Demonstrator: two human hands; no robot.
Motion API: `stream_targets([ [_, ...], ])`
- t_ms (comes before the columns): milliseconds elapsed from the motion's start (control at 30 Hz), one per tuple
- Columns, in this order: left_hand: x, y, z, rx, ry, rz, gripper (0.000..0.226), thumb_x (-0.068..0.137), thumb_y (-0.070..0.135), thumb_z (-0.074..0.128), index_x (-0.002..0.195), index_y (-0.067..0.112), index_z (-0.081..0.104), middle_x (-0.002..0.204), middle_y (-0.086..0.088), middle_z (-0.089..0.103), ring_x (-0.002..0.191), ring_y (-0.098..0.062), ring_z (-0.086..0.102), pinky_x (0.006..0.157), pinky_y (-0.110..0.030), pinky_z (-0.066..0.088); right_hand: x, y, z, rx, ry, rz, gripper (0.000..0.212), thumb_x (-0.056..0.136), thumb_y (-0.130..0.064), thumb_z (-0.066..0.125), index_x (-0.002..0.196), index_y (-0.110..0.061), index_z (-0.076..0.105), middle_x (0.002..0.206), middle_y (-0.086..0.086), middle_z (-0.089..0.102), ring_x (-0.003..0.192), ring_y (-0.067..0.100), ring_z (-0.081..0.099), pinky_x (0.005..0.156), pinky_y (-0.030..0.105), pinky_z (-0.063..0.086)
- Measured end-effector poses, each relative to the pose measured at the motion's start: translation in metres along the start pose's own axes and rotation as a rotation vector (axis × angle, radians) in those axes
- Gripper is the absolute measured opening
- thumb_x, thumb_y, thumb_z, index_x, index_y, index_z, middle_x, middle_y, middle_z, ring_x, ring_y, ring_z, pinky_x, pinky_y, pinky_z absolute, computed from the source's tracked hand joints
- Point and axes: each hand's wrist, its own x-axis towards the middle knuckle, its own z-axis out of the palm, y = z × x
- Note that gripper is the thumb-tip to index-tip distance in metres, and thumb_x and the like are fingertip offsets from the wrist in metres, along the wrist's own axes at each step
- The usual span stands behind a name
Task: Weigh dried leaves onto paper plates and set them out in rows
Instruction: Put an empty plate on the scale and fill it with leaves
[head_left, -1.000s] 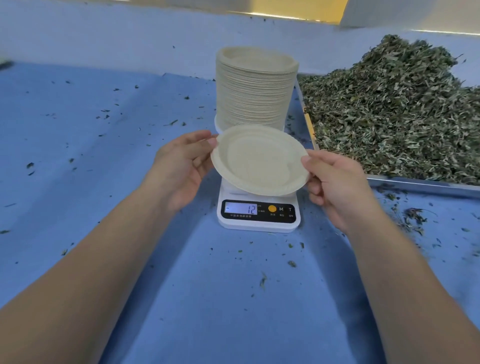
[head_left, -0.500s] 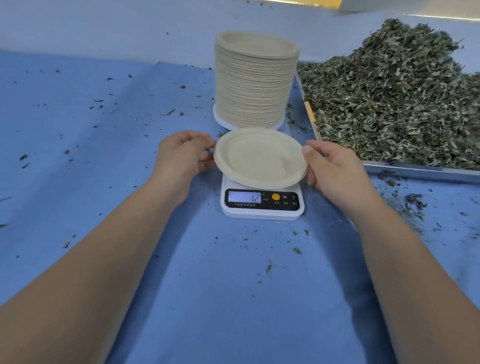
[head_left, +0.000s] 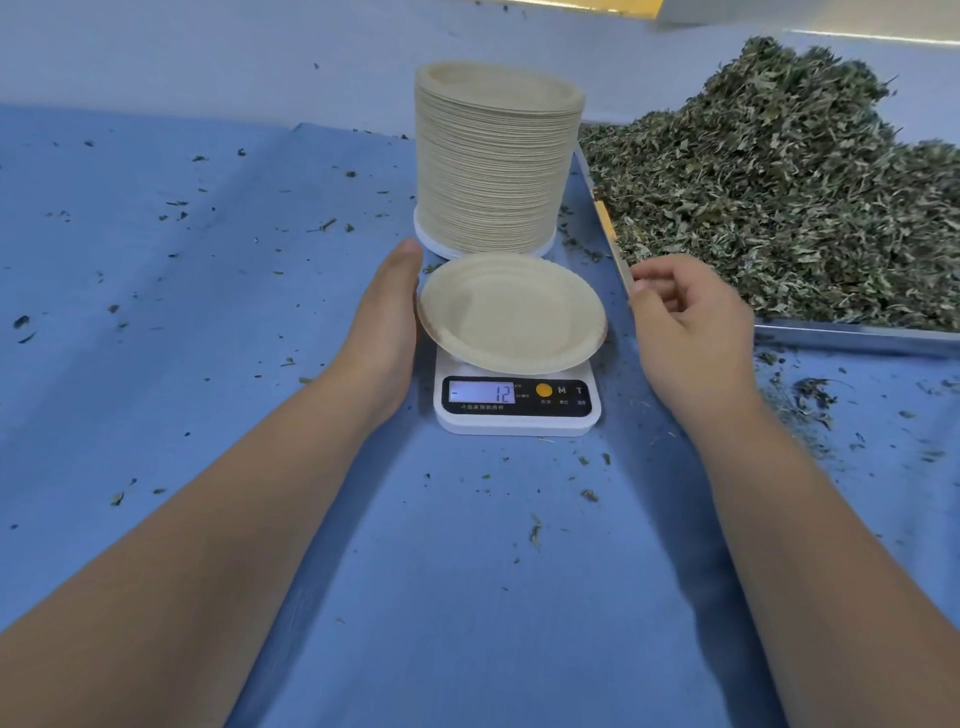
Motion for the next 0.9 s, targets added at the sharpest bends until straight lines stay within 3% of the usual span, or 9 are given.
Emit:
stream_targets([
  [67,-0.001,0.000,0.000,-0.010,-0.050,0.002,0.049,0.111,0.048,0.032,0.084,0.044,0.073,0.072,0.034,0.070,0.073,0.018,0.066,0.063,-0.008,0.052,0.003,-0.003,0.000,-0.078,-0.007,-0.010,0.022,0.097,-0.018,0.051,0.108,-0.026,0.068,0.086,-0.018,0.066,0.076,-0.002,0.057,0.072,0.015,0.045],
  [167,-0.001,0.002,0.000,-0.019,-0.099,0.008,0.066,0.111,0.049,0.028,0.064,0.061,0.073,0.081,0.034,0.072,0.081,0.015,0.069,0.066,-0.009,0.053,0.017,-0.015,-0.007,-0.332,0.011,-0.096,0.026,0.097,-0.017,0.049,0.111,-0.019,0.069,0.094,-0.001,0.069,0.079,0.017,0.060,0.078,0.031,0.051],
  [233,-0.001,0.002,0.000,-0.031,-0.118,0.021,0.067,0.111,0.049,0.027,0.062,0.063,0.071,0.078,0.036,0.071,0.081,0.017,0.068,0.064,-0.007,0.052,0.033,-0.023,-0.014,-0.434,0.025,-0.159,0.026,0.091,-0.019,0.048,0.103,-0.021,0.071,0.086,0.000,0.070,0.072,0.024,0.060,0.073,0.034,0.053],
  [300,0.001,-0.001,-0.001,-0.039,-0.121,0.026,0.068,0.111,0.048,0.028,0.061,0.062,0.071,0.075,0.038,0.069,0.078,0.020,0.066,0.062,-0.005,0.051,0.053,-0.024,-0.016,-0.507,-0.088,-0.123,0.027,0.087,-0.019,0.048,0.102,-0.020,0.070,0.089,0.003,0.071,0.075,0.026,0.060,0.074,0.036,0.053],
  [400,0.003,-0.005,-0.001,-0.038,-0.119,0.050,0.065,0.111,0.048,0.031,0.063,0.061,0.073,0.075,0.038,0.069,0.077,0.020,0.066,0.068,-0.011,0.054,0.068,-0.012,-0.010,-0.701,-0.278,-0.024,0.025,0.098,-0.027,0.046,0.109,-0.016,0.065,0.101,0.012,0.068,0.088,0.032,0.056,0.085,0.042,0.053],
  [500,0.007,-0.009,-0.002,-0.051,-0.109,0.065,0.061,0.111,0.048,0.033,0.067,0.062,0.073,0.078,0.038,0.069,0.080,0.019,0.066,0.076,-0.017,0.051,0.060,0.007,0.002,-0.755,-0.380,0.011,0.035,0.107,-0.040,0.034,0.102,-0.012,0.055,0.096,0.014,0.060,0.086,0.033,0.051,0.077,0.042,0.048],
  [767,0.010,-0.008,-0.002,-0.051,-0.110,0.070,0.065,0.112,0.042,0.033,0.063,0.066,0.069,0.073,0.040,0.067,0.075,0.021,0.065,0.071,-0.014,0.051,0.057,0.023,0.008,-0.801,-0.263,-0.043,0.039,0.107,-0.047,0.030,0.089,-0.015,0.044,0.074,0.002,0.046,0.073,0.031,0.047,0.065,0.037,0.034],
  [833,0.009,-0.009,-0.002,-0.057,-0.107,0.059,0.066,0.112,0.040,0.034,0.063,0.065,0.069,0.073,0.039,0.067,0.075,0.020,0.065,0.068,-0.013,0.053,0.056,0.023,0.008,-0.771,-0.232,-0.064,0.038,0.106,-0.047,0.035,0.090,-0.014,0.047,0.079,0.006,0.052,0.074,0.032,0.048,0.063,0.036,0.034],
  [900,0.010,-0.010,-0.001,-0.053,-0.105,0.062,0.065,0.112,0.040,0.034,0.063,0.064,0.070,0.074,0.038,0.068,0.075,0.019,0.066,0.071,-0.016,0.054,0.057,0.020,0.007,-0.772,-0.210,-0.115,0.041,0.105,-0.047,0.038,0.100,-0.010,0.055,0.095,0.014,0.056,0.092,0.038,0.053,0.069,0.041,0.042],
])
